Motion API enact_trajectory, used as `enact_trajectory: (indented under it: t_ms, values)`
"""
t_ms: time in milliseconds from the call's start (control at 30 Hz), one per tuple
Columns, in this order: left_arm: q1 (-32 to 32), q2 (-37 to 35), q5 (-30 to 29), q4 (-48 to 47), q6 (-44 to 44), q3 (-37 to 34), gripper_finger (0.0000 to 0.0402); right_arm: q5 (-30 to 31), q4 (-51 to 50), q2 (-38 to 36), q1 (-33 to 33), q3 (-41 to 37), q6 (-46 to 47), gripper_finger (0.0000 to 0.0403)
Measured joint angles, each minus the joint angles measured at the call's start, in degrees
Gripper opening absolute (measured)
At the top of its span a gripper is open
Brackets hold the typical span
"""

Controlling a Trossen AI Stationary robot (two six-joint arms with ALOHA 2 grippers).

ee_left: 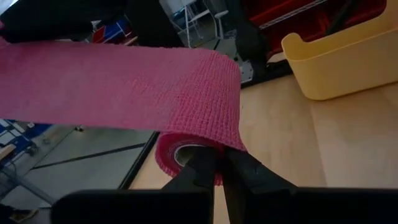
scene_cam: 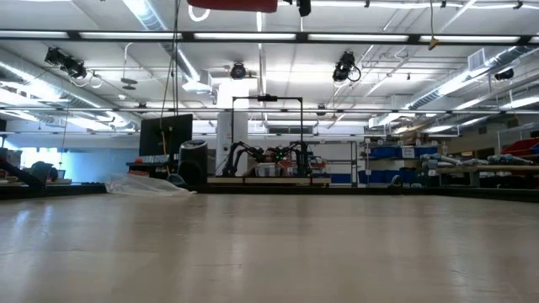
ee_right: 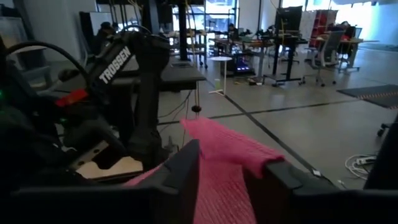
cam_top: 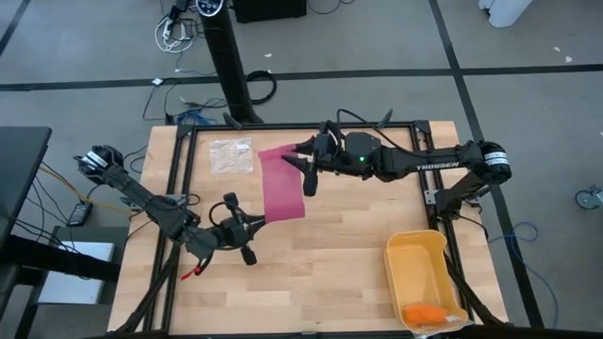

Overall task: Roll bandage
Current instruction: Roll the pink bandage

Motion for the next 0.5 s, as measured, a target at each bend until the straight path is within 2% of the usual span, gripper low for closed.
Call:
enact_trajectory:
  t_ms: [233,367,500]
  values:
    - [0.0,0.0,3.6,-0.5,-1.1,0.0,0.0016,0.1,-0.6,0.0,0.0,0.0,0.0,0.0197]
    - [0.0,-0.2,3.9,0.2,-1.1,0.0,0.0016,0.0,-3.2,0.0,-0.4,0.0,-0.4,0.021]
    - [0.1,-1.4,5.0,-0.3,-5.0,0.0,0.0016,-1.4,-11.1,-1.6,-0.5,0.0,-3.3,0.0212]
